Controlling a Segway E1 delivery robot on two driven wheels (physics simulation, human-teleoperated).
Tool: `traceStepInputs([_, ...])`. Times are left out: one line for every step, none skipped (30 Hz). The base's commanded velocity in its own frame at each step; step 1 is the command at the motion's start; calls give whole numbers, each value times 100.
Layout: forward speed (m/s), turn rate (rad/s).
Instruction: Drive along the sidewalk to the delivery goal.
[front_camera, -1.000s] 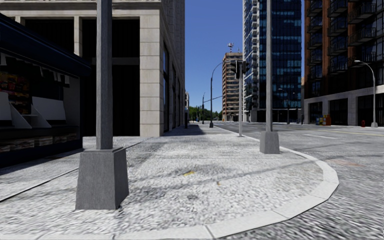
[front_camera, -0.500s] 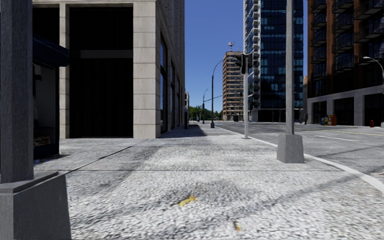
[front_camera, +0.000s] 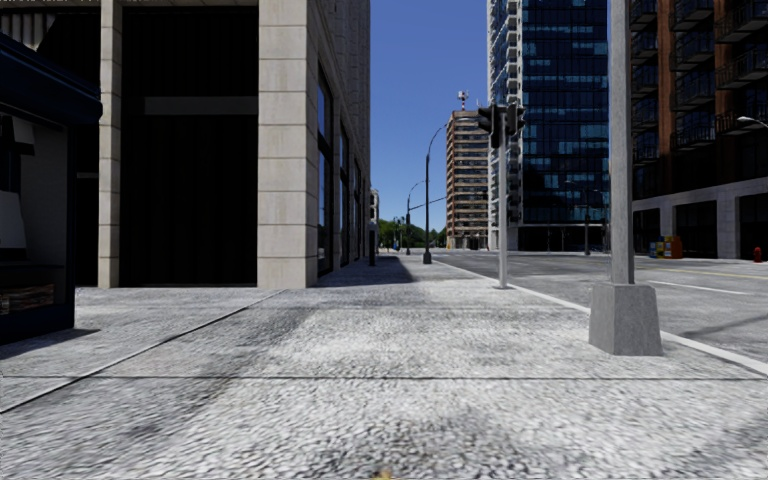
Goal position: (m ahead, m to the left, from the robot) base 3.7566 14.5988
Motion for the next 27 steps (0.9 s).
traceStepInputs([113,0])
traceStepInputs([113,0])
traceStepInputs([113,0])
traceStepInputs([113,0])
traceStepInputs([113,1])
traceStepInputs([113,1])
traceStepInputs([114,2])
traceStepInputs([114,3])
traceStepInputs([114,3])
traceStepInputs([114,3])
traceStepInputs([114,4])
traceStepInputs([134,5])
traceStepInputs([134,5])
traceStepInputs([191,7])
traceStepInputs([192,13])
traceStepInputs([193,17])
traceStepInputs([193,17])
traceStepInputs([193,21])
traceStepInputs([193,26])
traceStepInputs([193,33])
traceStepInputs([193,33])
traceStepInputs([193,38])
traceStepInputs([193,39])
traceStepInputs([193,40])
traceStepInputs([193,40])
traceStepInputs([193,40])
traceStepInputs([193,40])
